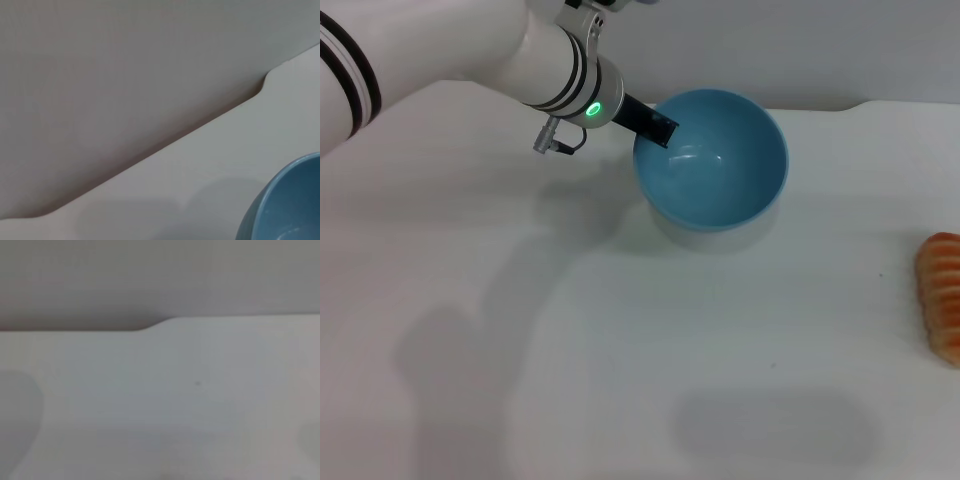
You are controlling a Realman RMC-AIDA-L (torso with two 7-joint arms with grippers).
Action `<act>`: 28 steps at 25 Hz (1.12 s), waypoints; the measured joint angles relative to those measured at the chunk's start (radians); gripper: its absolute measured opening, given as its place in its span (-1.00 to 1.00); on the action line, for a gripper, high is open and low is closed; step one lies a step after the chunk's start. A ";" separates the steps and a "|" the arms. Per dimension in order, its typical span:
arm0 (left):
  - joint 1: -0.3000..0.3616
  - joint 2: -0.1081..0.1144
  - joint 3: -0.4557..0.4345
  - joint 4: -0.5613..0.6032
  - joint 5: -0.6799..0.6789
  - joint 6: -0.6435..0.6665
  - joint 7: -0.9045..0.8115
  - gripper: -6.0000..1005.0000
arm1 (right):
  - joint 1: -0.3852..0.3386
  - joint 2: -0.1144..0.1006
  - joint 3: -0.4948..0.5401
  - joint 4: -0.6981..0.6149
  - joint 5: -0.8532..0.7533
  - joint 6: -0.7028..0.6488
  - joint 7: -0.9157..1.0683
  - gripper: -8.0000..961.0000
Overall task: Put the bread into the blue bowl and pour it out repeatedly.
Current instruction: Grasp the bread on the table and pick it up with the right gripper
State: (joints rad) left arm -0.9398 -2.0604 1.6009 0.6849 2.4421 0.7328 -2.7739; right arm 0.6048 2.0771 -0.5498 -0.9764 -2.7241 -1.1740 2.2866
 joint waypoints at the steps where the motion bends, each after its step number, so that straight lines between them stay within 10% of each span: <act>1: -0.001 0.000 0.000 -0.006 0.000 -0.006 0.000 -0.99 | -0.001 0.000 -0.002 0.007 -0.001 0.000 0.000 0.40; 28: 0.006 -0.004 0.001 -0.021 -0.008 -0.031 -0.003 -0.99 | 0.015 -0.009 -0.114 0.186 -0.003 0.021 0.069 0.37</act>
State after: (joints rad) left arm -0.9342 -2.0648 1.6015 0.6641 2.4344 0.7017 -2.7765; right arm 0.6193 2.0678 -0.6636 -0.7902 -2.7268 -1.1530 2.3554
